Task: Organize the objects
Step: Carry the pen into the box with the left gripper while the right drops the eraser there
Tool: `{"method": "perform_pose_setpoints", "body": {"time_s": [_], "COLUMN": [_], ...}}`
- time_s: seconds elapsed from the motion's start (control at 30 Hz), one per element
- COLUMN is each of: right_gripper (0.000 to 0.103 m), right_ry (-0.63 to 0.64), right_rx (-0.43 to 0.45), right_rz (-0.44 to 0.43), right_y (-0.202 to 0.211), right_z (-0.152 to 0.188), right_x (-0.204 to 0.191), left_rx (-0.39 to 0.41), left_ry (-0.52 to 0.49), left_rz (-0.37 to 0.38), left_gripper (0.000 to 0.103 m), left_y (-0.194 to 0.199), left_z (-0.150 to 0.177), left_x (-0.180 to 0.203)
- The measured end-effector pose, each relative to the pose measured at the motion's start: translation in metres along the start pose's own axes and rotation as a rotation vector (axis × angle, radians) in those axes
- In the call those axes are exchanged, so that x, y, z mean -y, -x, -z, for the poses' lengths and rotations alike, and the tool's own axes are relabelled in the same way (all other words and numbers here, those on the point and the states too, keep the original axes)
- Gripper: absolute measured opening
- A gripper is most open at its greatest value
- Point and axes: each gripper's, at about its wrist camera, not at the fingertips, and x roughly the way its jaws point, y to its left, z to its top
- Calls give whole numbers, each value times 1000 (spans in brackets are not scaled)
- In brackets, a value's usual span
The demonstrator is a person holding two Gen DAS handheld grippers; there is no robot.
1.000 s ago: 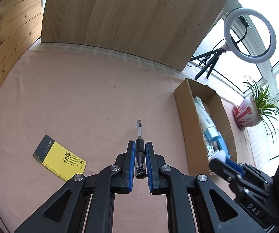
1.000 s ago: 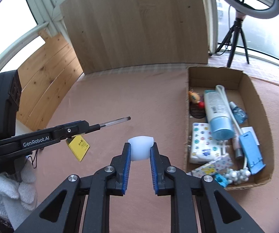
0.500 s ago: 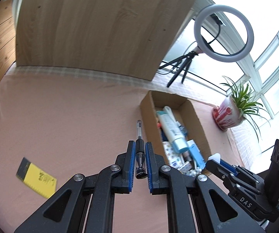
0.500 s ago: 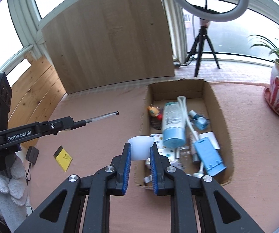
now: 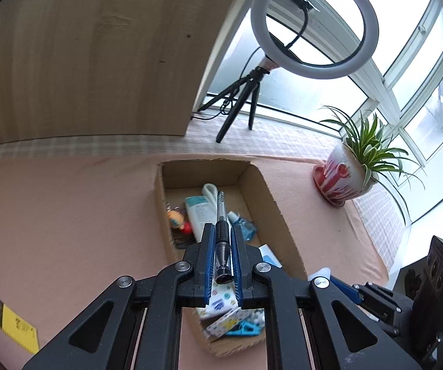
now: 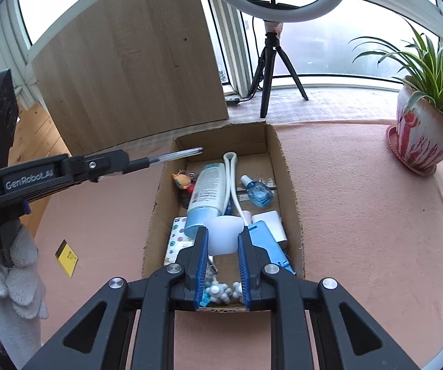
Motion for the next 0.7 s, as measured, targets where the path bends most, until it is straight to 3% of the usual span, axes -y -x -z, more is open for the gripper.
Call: {"method": "perform_pose_setpoints", "body": {"time_s": [0.2, 0.3, 0.33, 0.37, 0.43, 0.7], "right_gripper": [17, 31, 38, 45, 48, 49], "right_ry": [-1, -8, -11, -14, -19, -56], "right_rx": [-18, -16, -17, -21, -21, -44], "right_rz": [-9, -9, -8, -10, -11, -27], "right_y": [-11, -15, -16, -17, -17, -22], "right_z": [-4, -6, -6, -7, -5, 0], "right_x": [7, 9, 10, 11, 12, 18], "left_rx": [-24, -35, -50, -64, -55, -105], "left_ry": [5, 9, 8, 8, 7, 16], "left_rz": [12, 36, 27, 17, -6, -34], "left_gripper": [11, 13, 29, 59, 76, 76], "left_y": [-38, -55, -62, -66, -71, -81], "left_z": [-12, -18, -20, -21, -23, -16], "left_x": [16, 19, 20, 20, 21, 11]}}
